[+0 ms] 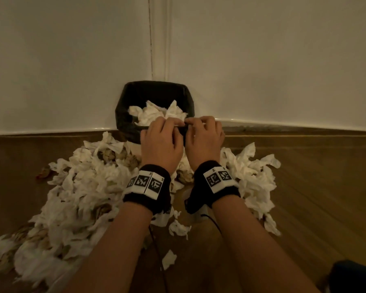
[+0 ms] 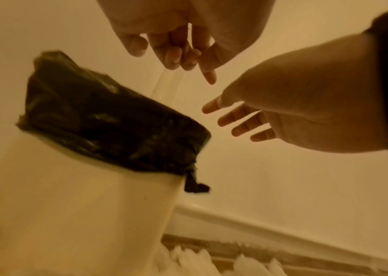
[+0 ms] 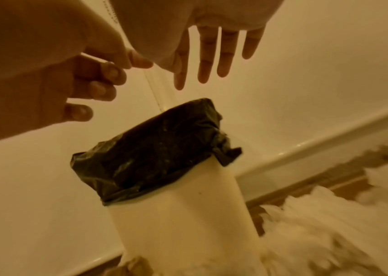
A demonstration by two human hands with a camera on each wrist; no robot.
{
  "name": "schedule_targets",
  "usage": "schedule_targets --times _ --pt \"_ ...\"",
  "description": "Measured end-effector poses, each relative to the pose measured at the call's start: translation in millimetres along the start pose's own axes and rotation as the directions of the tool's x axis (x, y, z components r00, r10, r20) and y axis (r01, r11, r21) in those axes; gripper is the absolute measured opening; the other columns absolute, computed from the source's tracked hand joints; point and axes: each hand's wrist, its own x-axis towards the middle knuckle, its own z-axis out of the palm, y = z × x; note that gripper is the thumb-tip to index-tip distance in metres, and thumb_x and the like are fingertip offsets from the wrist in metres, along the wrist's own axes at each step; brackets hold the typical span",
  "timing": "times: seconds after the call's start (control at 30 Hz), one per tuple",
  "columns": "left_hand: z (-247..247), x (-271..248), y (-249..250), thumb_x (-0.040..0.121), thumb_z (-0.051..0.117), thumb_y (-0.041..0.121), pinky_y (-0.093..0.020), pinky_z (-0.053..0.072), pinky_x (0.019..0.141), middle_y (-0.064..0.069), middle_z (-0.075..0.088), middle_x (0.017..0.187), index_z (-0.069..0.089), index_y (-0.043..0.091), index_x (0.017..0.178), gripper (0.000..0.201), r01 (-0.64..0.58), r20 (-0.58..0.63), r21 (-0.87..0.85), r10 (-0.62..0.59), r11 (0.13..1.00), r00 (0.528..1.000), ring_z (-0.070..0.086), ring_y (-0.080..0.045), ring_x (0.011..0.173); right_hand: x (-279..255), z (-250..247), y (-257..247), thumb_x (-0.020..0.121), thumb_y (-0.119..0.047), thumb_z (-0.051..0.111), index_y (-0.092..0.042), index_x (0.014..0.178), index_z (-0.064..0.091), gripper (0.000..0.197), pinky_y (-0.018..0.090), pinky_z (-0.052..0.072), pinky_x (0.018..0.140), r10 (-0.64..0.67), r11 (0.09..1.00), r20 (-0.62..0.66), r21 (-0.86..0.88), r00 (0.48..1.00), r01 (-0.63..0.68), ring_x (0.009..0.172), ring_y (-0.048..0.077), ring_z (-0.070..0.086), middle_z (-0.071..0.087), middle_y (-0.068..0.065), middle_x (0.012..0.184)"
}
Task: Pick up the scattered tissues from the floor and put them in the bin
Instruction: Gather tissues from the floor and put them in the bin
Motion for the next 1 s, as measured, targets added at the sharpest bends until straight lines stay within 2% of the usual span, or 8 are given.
schedule_targets --times 0.17,0.3,0.47,0.6,0.67,0.77,0.83,1.0 --pt "37 -31 23 0.092 0.044 0.018 -0.033 0.045 0.069 -0.001 0.062 0.096 0.058 0.020 0.101 0.017 0.037 0.253 -0.152 0.003 0.988 0.968 0.058 -0.022 0.077 -28 -8 57 0.089 -0.020 0.049 -0.026 0.115 0.061 0.029 0.037 0.028 0.096 0.206 0.974 0.110 -0.124 0.972 -0.192 0.115 0.025 0.039 0.050 0.006 0.119" --pt "67 -53 35 0.094 0.042 0.023 -0.030 0.045 0.065 0.001 0.062 0.093 0.058 0.023 0.102 0.017 0.035 0.401 -0.112 0.013 0.993 0.916 0.058 -0.020 0.074 -46 -24 116 0.089 -0.022 0.051 -0.027 0.115 0.059 0.027 0.040 0.028 0.101 0.390 0.902 0.134 -0.254 0.911 -0.348 0.121 0.025 0.038 0.052 0.001 0.126" --pt "100 -69 43 0.096 0.040 0.024 -0.033 0.049 0.073 -0.001 0.061 0.100 0.056 0.024 0.109 0.020 0.063 0.577 -0.043 -0.027 0.997 0.816 0.058 -0.020 0.085 -67 -44 181 0.090 -0.025 0.053 -0.031 0.123 0.051 0.034 0.042 0.037 0.097 0.600 0.788 0.229 -0.334 0.767 -0.517 0.124 0.031 0.034 0.041 0.004 0.138" --pt "122 -80 48 0.095 0.041 0.021 -0.034 0.046 0.075 0.000 0.058 0.106 0.057 0.025 0.109 0.021 0.034 0.628 -0.004 -0.024 0.999 0.778 0.058 -0.021 0.092 -76 -43 202 0.090 -0.024 0.054 -0.044 0.129 0.043 0.045 0.042 0.040 0.095 0.644 0.765 0.416 -0.328 0.642 -0.555 0.130 0.034 0.026 0.019 0.005 0.147" --pt "130 -85 49 0.094 0.043 0.020 -0.033 0.046 0.076 -0.001 0.057 0.108 0.057 0.023 0.108 0.020 0.025 0.638 -0.004 -0.017 1.000 0.770 0.057 -0.021 0.096 -80 -40 205 0.091 -0.016 0.051 -0.044 0.131 0.043 0.049 0.040 0.041 0.096 0.624 0.780 0.460 -0.331 0.632 -0.530 0.130 0.033 0.028 0.015 0.005 0.148" --pt "137 -92 50 0.094 0.044 0.020 -0.032 0.047 0.078 -0.002 0.054 0.111 0.059 0.021 0.109 0.021 0.000 0.652 -0.007 0.004 1.000 0.758 0.055 -0.020 0.098 -85 -38 208 0.092 -0.007 0.047 -0.028 0.128 0.054 0.042 0.031 0.041 0.098 0.577 0.810 0.460 -0.217 0.674 -0.545 0.124 0.030 0.041 0.026 0.006 0.143" --pt "138 -98 50 0.093 0.045 0.019 -0.034 0.048 0.081 -0.003 0.053 0.113 0.059 0.021 0.108 0.021 -0.013 0.649 0.001 0.010 1.000 0.760 0.054 -0.020 0.100 -86 -40 209 0.093 -0.006 0.048 -0.015 0.121 0.063 0.033 0.024 0.040 0.094 0.590 0.797 0.425 -0.172 0.687 -0.578 0.118 0.027 0.050 0.048 0.008 0.133" --pt "141 -111 61 0.089 0.050 0.012 -0.036 0.047 0.091 -0.003 0.044 0.127 0.061 0.022 0.107 0.023 -0.024 0.646 -0.066 0.060 0.998 0.761 0.045 -0.020 0.116 -96 -55 213 0.089 -0.002 0.052 -0.008 0.112 0.069 0.029 0.025 0.045 0.080 0.780 0.569 0.207 0.157 0.590 -0.807 0.097 0.020 0.061 0.068 0.009 0.109"
